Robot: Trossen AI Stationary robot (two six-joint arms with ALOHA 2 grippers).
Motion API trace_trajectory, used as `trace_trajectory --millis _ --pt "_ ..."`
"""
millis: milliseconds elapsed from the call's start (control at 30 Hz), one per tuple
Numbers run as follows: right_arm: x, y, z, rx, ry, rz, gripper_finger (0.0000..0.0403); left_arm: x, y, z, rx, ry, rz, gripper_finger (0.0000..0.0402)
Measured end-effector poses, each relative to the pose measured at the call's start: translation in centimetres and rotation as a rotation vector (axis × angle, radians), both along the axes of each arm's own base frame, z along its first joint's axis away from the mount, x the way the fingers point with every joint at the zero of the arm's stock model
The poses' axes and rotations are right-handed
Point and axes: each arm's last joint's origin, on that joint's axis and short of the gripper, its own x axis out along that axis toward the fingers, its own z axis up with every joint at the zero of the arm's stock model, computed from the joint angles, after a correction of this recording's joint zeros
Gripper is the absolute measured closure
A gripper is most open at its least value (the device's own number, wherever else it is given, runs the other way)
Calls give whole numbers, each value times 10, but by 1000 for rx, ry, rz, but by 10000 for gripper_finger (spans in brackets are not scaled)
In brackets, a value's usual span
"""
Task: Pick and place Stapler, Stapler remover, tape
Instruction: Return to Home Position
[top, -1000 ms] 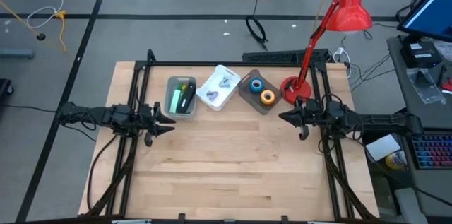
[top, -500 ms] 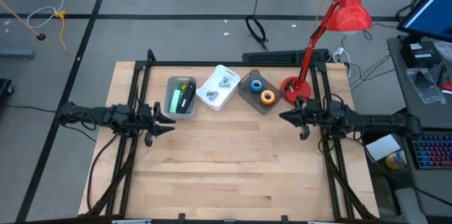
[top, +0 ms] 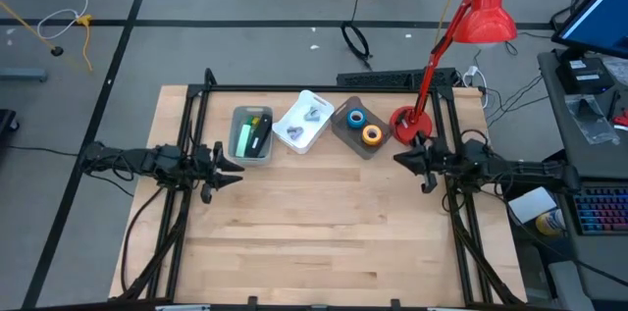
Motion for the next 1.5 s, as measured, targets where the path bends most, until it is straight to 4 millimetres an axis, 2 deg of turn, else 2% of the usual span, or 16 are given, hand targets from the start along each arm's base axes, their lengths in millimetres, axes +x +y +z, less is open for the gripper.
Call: trace_trajectory --millis 333,1500 --pt "-2 0 -23 25 235 0 399 0 0 0 0 1 0 261" --pt "-6 1 -20 19 187 0 399 0 0 0 0 1 0 261"
